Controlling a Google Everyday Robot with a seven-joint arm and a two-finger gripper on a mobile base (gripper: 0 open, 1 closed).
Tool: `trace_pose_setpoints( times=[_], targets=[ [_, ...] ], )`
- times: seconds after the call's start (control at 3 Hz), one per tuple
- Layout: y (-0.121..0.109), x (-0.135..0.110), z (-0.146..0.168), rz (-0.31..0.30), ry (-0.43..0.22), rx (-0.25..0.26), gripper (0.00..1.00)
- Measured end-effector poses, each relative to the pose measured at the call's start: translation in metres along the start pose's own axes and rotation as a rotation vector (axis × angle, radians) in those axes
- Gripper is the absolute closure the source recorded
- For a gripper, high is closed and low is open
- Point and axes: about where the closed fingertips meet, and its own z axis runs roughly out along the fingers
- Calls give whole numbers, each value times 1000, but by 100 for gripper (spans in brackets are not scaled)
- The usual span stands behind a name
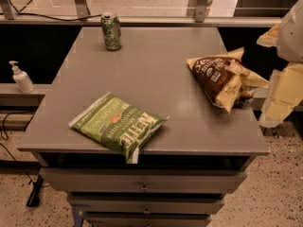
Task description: Move brown chip bag near green can
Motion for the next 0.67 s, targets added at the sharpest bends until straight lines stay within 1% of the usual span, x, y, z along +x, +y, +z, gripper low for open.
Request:
trace_pose_setpoints(
  times=[0.33,0.67],
  targets=[
    [0,0,0,0,0,0,0],
    [-3,-1,6,2,-16,12,0]
  ],
)
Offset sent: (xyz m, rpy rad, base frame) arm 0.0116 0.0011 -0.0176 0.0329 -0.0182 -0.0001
